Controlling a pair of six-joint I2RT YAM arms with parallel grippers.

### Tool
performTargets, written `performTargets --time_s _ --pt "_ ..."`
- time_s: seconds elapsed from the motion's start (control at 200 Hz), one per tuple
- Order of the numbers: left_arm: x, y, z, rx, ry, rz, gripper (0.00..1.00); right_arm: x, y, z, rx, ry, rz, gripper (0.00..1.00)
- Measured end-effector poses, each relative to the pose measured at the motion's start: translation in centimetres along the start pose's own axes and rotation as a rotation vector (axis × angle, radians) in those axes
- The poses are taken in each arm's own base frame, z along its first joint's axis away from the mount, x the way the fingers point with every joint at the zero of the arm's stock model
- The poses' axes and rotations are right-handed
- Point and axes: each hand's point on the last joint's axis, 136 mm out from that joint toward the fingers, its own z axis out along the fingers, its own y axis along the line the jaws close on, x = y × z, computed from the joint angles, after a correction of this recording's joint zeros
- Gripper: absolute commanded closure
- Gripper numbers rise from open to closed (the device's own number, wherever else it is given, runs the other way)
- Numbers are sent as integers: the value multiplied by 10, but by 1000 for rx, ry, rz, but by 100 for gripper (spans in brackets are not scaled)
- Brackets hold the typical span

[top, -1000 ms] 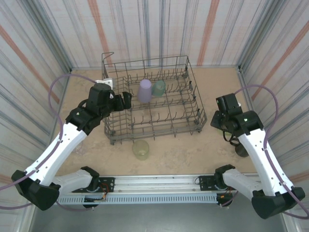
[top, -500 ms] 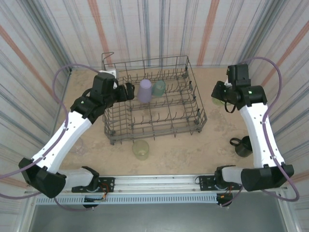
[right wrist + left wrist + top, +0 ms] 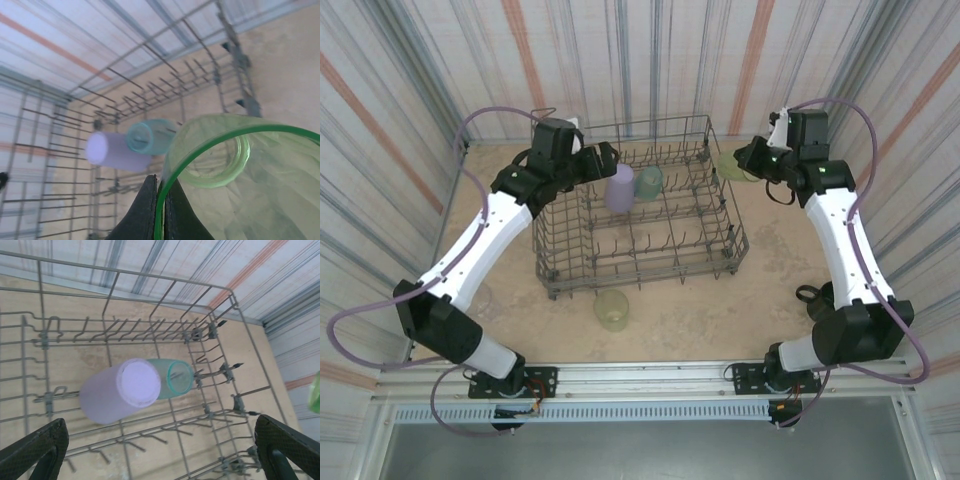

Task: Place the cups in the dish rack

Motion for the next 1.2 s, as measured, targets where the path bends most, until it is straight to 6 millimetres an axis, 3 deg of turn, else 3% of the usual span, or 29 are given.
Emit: performTargets --time_s 0.235,0.376,0.566,0.741,1.037,1.202 --pt "-33 8 14 101 -56 -198 1 -12 23 35 -215 -1 67 100" --pt "-38 7 29 152 -43 -280 1 -16 31 50 -322 -8 107 100" --pt "-45 5 48 241 -19 -414 1 -24 48 53 -454 -32 134 100" --pt "-51 -1 53 323 -21 -512 1 -28 68 52 -577 -55 133 100" --pt "-49 -10 69 431 11 -637 1 -16 110 53 -717 -44 88 100" --pt "-51 -16 71 479 20 -687 1 -10 124 57 -770 -36 79 100"
